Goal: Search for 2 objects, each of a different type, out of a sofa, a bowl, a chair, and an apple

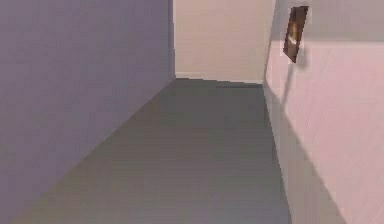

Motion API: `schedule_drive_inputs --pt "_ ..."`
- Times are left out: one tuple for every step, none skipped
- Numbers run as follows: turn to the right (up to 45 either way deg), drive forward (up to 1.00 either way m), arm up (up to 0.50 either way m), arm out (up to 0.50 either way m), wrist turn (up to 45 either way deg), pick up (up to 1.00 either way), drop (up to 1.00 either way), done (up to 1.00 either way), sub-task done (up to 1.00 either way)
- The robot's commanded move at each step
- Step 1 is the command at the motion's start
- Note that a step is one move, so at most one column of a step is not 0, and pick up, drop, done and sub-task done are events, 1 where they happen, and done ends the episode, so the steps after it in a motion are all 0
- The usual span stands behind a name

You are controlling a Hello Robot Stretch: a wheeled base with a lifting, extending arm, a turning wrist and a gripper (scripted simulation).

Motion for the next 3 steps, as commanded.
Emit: schedule_drive_inputs --pt "-45.0 0.0 0.0 0.0 0.0 0.0 0.0 0.0 0.0" --pt "-39.0 0.0 0.0 0.0 0.0 0.0 0.0 0.0 0.0" --pt "0.0 0.0 0.0 0.0 0.0 0.0 0.0 1.0 0.0"
